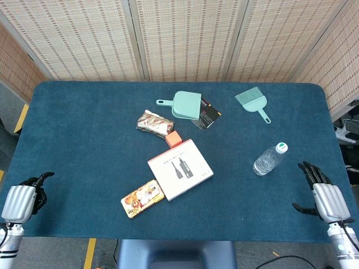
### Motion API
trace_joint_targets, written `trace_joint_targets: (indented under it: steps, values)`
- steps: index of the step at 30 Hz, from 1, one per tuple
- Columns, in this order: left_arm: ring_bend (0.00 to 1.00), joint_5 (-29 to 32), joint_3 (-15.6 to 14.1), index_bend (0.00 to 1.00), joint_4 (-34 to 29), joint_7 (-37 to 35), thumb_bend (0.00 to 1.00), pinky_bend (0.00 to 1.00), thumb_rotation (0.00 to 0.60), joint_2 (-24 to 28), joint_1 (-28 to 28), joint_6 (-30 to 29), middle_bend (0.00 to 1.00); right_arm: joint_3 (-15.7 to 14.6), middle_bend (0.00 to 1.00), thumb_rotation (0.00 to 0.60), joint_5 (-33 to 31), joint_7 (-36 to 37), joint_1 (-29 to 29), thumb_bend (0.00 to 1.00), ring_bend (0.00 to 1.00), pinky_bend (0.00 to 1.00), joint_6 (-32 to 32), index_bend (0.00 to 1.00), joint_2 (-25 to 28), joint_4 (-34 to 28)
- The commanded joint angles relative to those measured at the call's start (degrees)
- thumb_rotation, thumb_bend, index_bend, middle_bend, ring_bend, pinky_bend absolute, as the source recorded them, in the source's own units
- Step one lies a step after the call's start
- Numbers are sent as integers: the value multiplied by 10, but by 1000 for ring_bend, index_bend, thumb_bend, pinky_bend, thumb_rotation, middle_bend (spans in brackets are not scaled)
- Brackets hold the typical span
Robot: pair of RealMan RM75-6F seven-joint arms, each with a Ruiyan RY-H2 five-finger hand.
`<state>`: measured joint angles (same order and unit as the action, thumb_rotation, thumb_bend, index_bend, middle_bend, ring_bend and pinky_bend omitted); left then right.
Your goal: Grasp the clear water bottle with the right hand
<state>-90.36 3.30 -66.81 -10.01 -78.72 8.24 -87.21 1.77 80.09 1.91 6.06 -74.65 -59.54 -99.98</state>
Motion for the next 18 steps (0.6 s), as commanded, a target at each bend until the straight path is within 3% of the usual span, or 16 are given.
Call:
trace_joint_targets:
  steps: [1,10,14,18]
  values:
    - [424,-8,2,262,3,44,471,605,600,-13,-3,-21,408,0,0,600,0,1,-1,69,0,175,-1,0,1,-1]
    - [424,-11,-3,264,-4,41,471,606,600,-13,0,-22,413,2,0,600,-3,-5,-4,68,0,175,-10,0,0,1]
    - [424,-11,-5,264,2,35,471,605,600,-17,3,-18,420,22,0,600,-18,-22,-3,68,0,175,-32,0,-18,16]
    - [424,-11,-10,264,12,24,471,605,600,-18,7,-9,424,43,0,600,-28,8,8,69,0,175,-32,0,-48,61]
